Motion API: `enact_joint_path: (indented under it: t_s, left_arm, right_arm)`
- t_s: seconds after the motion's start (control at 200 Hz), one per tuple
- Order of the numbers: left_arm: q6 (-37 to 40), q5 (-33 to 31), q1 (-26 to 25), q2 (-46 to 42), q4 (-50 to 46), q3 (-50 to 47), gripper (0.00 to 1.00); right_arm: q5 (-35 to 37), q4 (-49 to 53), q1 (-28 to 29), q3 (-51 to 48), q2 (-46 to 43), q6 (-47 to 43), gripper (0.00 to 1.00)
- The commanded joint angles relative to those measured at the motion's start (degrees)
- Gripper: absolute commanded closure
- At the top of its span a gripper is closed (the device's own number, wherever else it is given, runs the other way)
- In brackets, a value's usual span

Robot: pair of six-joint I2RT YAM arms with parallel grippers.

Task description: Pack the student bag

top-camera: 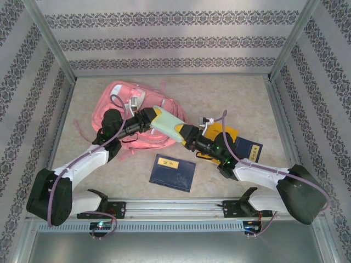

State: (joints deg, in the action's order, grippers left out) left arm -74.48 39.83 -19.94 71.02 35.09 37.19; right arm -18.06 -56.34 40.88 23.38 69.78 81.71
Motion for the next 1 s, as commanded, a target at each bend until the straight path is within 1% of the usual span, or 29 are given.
enact_joint_path:
  t_s: [0.0,0.02,0.075,0.11,0.145,0.185,0.255,0.315,0.385,0.455,0.53,0.595,0.714,0.779,0.834,0.909,0.954,0.994]
  left_arm:
    - [0.9,0.1,-0.6,-0.6,0.7,-2.3,0.54]
    - [1.0,0.1,-0.6,-0.6,0.3,-2.4,0.51]
    - [1.9,0.0,-0.6,-1.0,-1.6,-2.4,0.38]
    - [2.9,-0.3,-0.4,-1.3,-4.0,-1.9,0.3]
    - [4.8,-0.4,-0.1,-1.6,-7.4,-0.9,0.24]
    - [8.6,-0.5,0.4,-2.1,-13.8,0.8,0.21]
    - [18.2,-2.5,0.8,-3.1,-29.6,7.0,0.19]
    - [26.9,-7.0,0.7,-3.2,-42.3,12.9,0.18]
    - [34.1,-12.7,0.7,-2.0,-52.7,18.6,0.17]
    - [38.6,-16.0,0.4,0.5,-56.8,22.9,0.17]
    - [41.7,-17.4,-0.1,5.3,-59.6,27.4,0.18]
    - [44.0,-17.5,-0.5,10.7,-62.0,31.6,0.18]
    - [49.4,-16.7,-1.2,20.4,-66.9,39.7,0.25]
    - [52.0,-16.7,-1.2,24.3,-68.7,43.1,0.26]
    - [54.2,-15.2,-1.2,27.5,-70.0,46.1,0.27]
    - [56.5,-14.8,-1.2,31.5,-73.1,50.5,0.31]
    - [57.4,-13.7,-1.2,33.1,-73.3,51.5,0.32]
    - [57.7,-14.1,-1.2,34.1,-73.4,52.1,0.33]
  right_arm:
    - [3.8,-4.0,0.0,0.6,-1.9,-0.9,0.47]
    - [3.6,-4.1,0.0,0.7,-1.9,-0.9,0.47]
    - [3.6,-3.9,-0.1,0.5,-2.4,-1.3,0.48]
    - [3.7,-3.5,-0.4,-0.1,-3.1,-1.6,0.48]
    - [4.0,-2.9,-1.1,-0.7,-4.0,-1.9,0.48]
    - [4.1,-1.5,-2.2,-1.9,-5.8,-2.7,0.49]
    - [5.1,3.7,-4.8,-4.9,-11.2,-4.4,0.49]
    - [6.0,11.0,-7.3,-6.8,-17.6,-7.3,0.5]
    - [7.6,23.6,-9.7,-7.2,-26.0,-12.4,0.5]
    - [9.5,34.9,-11.5,-6.9,-32.6,-16.8,0.52]
    - [8.8,41.2,-14.1,-6.7,-36.5,-18.8,0.53]
    - [7.0,43.4,-16.4,-6.8,-37.7,-19.0,0.53]
    - [3.1,42.8,-19.3,-7.8,-37.2,-17.8,0.54]
    - [2.2,42.7,-19.8,-7.9,-36.9,-17.9,0.54]
    - [1.7,42.6,-20.0,-7.9,-36.8,-18.1,0.54]
    - [1.1,42.4,-20.1,-7.8,-36.5,-18.5,0.54]
    - [0.8,42.4,-20.4,-7.6,-36.4,-18.7,0.55]
    - [0.4,42.3,-20.5,-7.5,-36.2,-18.9,0.55]
